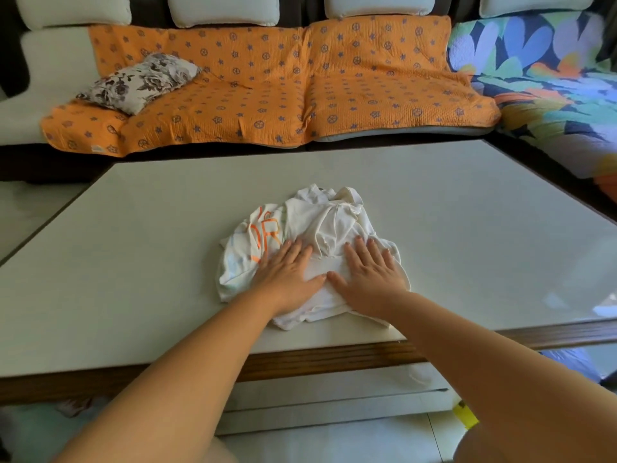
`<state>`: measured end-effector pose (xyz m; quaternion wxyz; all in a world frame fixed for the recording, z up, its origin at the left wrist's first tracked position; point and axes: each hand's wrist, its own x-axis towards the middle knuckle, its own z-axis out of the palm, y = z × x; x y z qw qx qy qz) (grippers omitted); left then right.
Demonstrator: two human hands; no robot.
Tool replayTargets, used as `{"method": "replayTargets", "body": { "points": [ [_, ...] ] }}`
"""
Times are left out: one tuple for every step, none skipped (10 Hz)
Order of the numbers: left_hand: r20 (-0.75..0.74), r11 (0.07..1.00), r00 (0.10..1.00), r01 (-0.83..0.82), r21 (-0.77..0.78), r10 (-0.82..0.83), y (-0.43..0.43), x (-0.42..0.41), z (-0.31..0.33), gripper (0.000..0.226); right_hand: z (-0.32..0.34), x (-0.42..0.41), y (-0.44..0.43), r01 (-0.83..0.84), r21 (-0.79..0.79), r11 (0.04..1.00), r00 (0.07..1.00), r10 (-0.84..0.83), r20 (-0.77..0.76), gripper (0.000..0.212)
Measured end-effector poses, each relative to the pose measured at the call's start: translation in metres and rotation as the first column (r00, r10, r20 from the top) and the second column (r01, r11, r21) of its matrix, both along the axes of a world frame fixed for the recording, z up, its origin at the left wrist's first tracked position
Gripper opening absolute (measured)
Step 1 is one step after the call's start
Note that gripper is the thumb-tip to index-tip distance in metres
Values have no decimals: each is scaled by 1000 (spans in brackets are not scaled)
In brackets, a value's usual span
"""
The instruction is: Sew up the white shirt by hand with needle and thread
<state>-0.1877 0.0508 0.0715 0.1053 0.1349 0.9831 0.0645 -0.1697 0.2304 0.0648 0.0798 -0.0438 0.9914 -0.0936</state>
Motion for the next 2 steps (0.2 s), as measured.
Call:
{"method": "replayTargets", "body": {
  "points": [
    [25, 999, 999, 43, 28, -43, 9, -12, 41, 66, 30, -16, 4, -75, 15, 997, 997, 74, 34, 59],
    [-12, 996, 997, 83, 32, -83, 17, -16, 70, 56, 54, -22, 5, -71, -78, 994, 995, 76, 58, 53]
  ]
}}
